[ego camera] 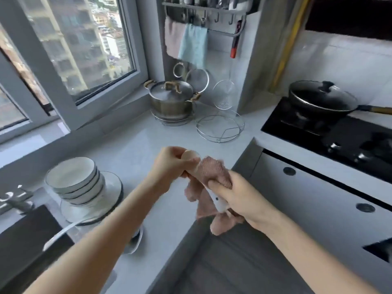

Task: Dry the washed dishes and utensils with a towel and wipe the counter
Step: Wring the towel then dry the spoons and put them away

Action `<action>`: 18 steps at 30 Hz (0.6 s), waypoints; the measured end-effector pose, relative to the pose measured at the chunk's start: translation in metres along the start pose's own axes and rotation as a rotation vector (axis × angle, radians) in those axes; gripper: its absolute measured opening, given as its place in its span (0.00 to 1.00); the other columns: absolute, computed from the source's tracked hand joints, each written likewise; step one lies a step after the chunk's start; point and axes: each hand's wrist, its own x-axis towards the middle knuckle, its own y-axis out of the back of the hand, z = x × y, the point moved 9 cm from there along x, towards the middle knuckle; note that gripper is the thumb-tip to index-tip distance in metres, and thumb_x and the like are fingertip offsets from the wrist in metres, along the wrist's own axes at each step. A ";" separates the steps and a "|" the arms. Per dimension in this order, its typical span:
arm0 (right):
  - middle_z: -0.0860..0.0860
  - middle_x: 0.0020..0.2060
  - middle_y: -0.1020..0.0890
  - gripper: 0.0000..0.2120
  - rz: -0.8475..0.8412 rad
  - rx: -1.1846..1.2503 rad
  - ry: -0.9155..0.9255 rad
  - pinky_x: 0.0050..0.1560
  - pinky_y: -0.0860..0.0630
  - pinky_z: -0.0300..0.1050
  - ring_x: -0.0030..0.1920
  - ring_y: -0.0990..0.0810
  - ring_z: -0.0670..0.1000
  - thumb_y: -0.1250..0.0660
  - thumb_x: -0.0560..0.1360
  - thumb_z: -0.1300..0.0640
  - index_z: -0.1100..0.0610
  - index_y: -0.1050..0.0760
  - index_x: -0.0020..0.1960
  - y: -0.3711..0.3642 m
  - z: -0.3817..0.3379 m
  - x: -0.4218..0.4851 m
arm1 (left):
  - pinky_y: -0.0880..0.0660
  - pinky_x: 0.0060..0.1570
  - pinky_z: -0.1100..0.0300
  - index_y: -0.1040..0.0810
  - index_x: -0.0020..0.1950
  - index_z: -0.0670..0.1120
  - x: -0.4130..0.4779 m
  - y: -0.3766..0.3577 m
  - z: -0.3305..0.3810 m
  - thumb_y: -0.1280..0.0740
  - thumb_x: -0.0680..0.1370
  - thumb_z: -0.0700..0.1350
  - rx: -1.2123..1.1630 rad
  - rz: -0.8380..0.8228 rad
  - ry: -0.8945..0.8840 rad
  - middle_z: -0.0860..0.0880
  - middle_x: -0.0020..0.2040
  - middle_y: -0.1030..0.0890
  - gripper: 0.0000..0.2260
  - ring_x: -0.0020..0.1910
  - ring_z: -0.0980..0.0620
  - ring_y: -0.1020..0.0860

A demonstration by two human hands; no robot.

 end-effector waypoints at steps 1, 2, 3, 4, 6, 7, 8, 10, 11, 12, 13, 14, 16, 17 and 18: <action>0.53 0.39 0.18 0.06 0.049 -0.003 -0.013 0.42 0.24 0.44 0.39 0.20 0.49 0.35 0.78 0.56 0.56 0.24 0.54 0.020 0.009 -0.012 | 0.28 0.25 0.64 0.25 0.33 0.36 0.000 -0.029 0.002 0.29 0.71 0.35 -0.015 -0.022 0.004 0.45 0.27 0.27 0.09 0.24 0.53 0.26; 0.50 0.37 0.18 0.04 0.116 0.003 -0.032 0.42 0.24 0.44 0.39 0.19 0.48 0.34 0.78 0.57 0.55 0.23 0.51 0.044 0.019 -0.026 | 0.25 0.26 0.63 0.25 0.33 0.35 -0.004 -0.060 0.003 0.28 0.69 0.35 -0.043 -0.049 0.018 0.45 0.28 0.27 0.09 0.24 0.54 0.25; 0.46 0.35 0.18 0.02 0.190 0.002 -0.049 0.41 0.22 0.43 0.38 0.19 0.46 0.34 0.77 0.58 0.54 0.23 0.48 0.069 0.030 -0.042 | 0.22 0.30 0.60 0.24 0.35 0.32 -0.009 -0.092 0.003 0.27 0.68 0.36 -0.069 -0.079 0.036 0.44 0.29 0.26 0.09 0.25 0.54 0.24; 0.44 0.33 0.18 0.03 0.275 0.009 -0.063 0.40 0.23 0.40 0.37 0.19 0.44 0.34 0.77 0.58 0.53 0.23 0.45 0.095 0.042 -0.058 | 0.23 0.31 0.61 0.23 0.37 0.31 -0.020 -0.126 0.003 0.27 0.67 0.36 -0.097 -0.106 0.053 0.44 0.30 0.25 0.09 0.26 0.54 0.24; 0.46 0.35 0.18 0.04 0.465 -0.005 -0.086 0.43 0.23 0.44 0.40 0.18 0.48 0.33 0.76 0.58 0.51 0.24 0.42 0.148 0.068 -0.095 | 0.28 0.26 0.66 0.22 0.37 0.33 -0.043 -0.193 0.004 0.30 0.69 0.34 -0.140 -0.152 0.075 0.47 0.27 0.25 0.04 0.24 0.56 0.26; 0.48 0.37 0.18 0.03 0.563 -0.027 -0.096 0.44 0.23 0.45 0.42 0.18 0.50 0.32 0.75 0.56 0.52 0.25 0.43 0.172 0.081 -0.114 | 0.32 0.24 0.68 0.23 0.34 0.35 -0.057 -0.227 0.006 0.32 0.69 0.33 -0.156 -0.178 0.083 0.49 0.25 0.26 0.04 0.23 0.57 0.29; 0.48 0.37 0.19 0.04 0.658 -0.050 -0.099 0.42 0.24 0.43 0.41 0.19 0.50 0.32 0.75 0.55 0.54 0.25 0.43 0.195 0.092 -0.134 | 0.36 0.24 0.68 0.25 0.32 0.38 -0.070 -0.262 0.007 0.35 0.69 0.31 -0.184 -0.200 0.100 0.50 0.24 0.29 0.06 0.22 0.57 0.33; 0.45 0.36 0.22 0.04 0.822 -0.085 -0.083 0.35 0.29 0.34 0.36 0.23 0.45 0.33 0.76 0.56 0.54 0.28 0.45 0.235 0.113 -0.175 | 0.41 0.22 0.67 0.31 0.30 0.40 -0.093 -0.326 0.010 0.38 0.69 0.30 -0.223 -0.236 0.143 0.49 0.23 0.34 0.09 0.21 0.56 0.38; 0.45 0.36 0.22 0.04 0.883 -0.097 -0.079 0.33 0.31 0.34 0.35 0.24 0.45 0.34 0.77 0.56 0.53 0.28 0.46 0.254 0.125 -0.195 | 0.42 0.22 0.67 0.32 0.30 0.41 -0.104 -0.357 0.012 0.38 0.69 0.31 -0.219 -0.265 0.155 0.48 0.24 0.35 0.10 0.22 0.55 0.39; 0.46 0.36 0.22 0.03 0.935 -0.098 -0.074 0.34 0.31 0.36 0.36 0.23 0.46 0.34 0.77 0.56 0.54 0.28 0.47 0.272 0.136 -0.214 | 0.43 0.22 0.67 0.32 0.30 0.41 -0.114 -0.387 0.017 0.38 0.69 0.33 -0.219 -0.302 0.159 0.47 0.24 0.35 0.09 0.22 0.54 0.39; 0.47 0.37 0.21 0.03 0.972 -0.093 -0.078 0.37 0.29 0.40 0.37 0.22 0.49 0.34 0.77 0.56 0.54 0.28 0.48 0.290 0.149 -0.232 | 0.43 0.22 0.67 0.32 0.29 0.41 -0.122 -0.415 0.021 0.36 0.67 0.35 -0.213 -0.339 0.162 0.47 0.25 0.35 0.08 0.23 0.53 0.39; 0.49 0.38 0.20 0.03 0.995 -0.088 -0.095 0.39 0.27 0.44 0.38 0.21 0.50 0.34 0.77 0.56 0.54 0.27 0.48 0.308 0.162 -0.249 | 0.42 0.23 0.66 0.31 0.29 0.41 -0.131 -0.440 0.026 0.34 0.65 0.37 -0.202 -0.368 0.165 0.46 0.25 0.34 0.07 0.24 0.53 0.37; 0.51 0.40 0.18 0.05 1.026 -0.085 -0.171 0.44 0.24 0.48 0.42 0.19 0.53 0.35 0.77 0.55 0.56 0.25 0.50 0.347 0.194 -0.280 | 0.36 0.28 0.63 0.26 0.30 0.39 -0.143 -0.485 0.028 0.31 0.66 0.37 -0.180 -0.392 0.191 0.43 0.28 0.29 0.06 0.26 0.51 0.33; 0.52 0.42 0.18 0.06 1.061 -0.069 -0.215 0.46 0.23 0.49 0.44 0.19 0.54 0.35 0.77 0.56 0.57 0.25 0.51 0.369 0.211 -0.298 | 0.33 0.31 0.61 0.24 0.32 0.38 -0.147 -0.507 0.028 0.31 0.68 0.36 -0.173 -0.399 0.207 0.42 0.30 0.26 0.05 0.28 0.49 0.30; 0.53 0.43 0.18 0.06 1.106 -0.047 -0.250 0.48 0.24 0.50 0.46 0.19 0.55 0.35 0.77 0.56 0.58 0.24 0.51 0.391 0.225 -0.317 | 0.30 0.33 0.59 0.22 0.35 0.37 -0.151 -0.528 0.028 0.31 0.69 0.35 -0.168 -0.415 0.221 0.41 0.32 0.23 0.04 0.30 0.48 0.28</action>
